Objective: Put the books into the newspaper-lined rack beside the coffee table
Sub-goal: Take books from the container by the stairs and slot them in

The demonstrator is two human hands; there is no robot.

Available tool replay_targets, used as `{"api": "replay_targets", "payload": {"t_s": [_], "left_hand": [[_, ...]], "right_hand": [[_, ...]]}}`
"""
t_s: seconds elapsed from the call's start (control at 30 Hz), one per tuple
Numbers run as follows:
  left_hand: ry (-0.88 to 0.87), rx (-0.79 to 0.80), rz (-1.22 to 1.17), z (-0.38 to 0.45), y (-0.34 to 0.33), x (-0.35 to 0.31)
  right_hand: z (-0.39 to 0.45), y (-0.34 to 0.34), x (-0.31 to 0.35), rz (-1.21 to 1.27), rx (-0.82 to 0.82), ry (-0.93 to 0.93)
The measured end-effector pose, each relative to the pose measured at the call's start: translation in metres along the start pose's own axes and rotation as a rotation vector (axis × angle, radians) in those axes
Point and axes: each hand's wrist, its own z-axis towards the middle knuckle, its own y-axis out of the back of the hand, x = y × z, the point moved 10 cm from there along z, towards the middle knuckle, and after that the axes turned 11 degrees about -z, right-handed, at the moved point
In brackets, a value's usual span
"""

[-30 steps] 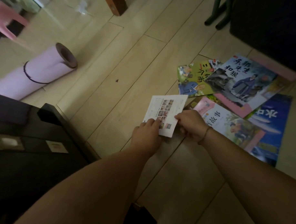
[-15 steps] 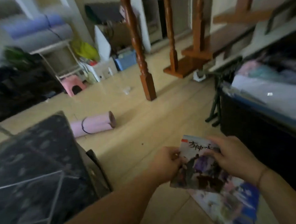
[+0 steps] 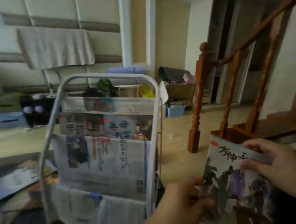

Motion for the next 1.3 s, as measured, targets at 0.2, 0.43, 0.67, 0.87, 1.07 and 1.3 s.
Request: {"api": "replay_targets", "payload": {"t_s": [0.2,0.43,0.67,0.87,1.07,1.3], "left_hand": [[-0.330,-0.414,-0.150,-0.100,0.145,-0.077],[-0.559,-0.880,0.054,-0.148,0.309,-0.114],[-0.430,-0.867,0.134,-0.093,0.371,-0.104],[-0.274,-0.776,0.388,-0.069,0.370,-0.082],[-0.190,-0.799,0.414,-0.065,0.372,-0.074],[-0.085,-0.812,0.548,-0.057,0.369,-0.063]], "right_hand": [[0.014,-0.003,0.173,-0.243,-0.130,0.395],[0.055,-0.048,0.386,-0.373,-0.532,0.861],[0.140,-0.120,0.421,-0.403,-0.445,0.738],[0.151,-0.152,0.405,-0.444,-0.446,0.705],[0.154,-0.151,0.405,-0.489,-0.511,0.684],[0.149,-0.165,0.377,-0.578,-0.471,0.649]]}}
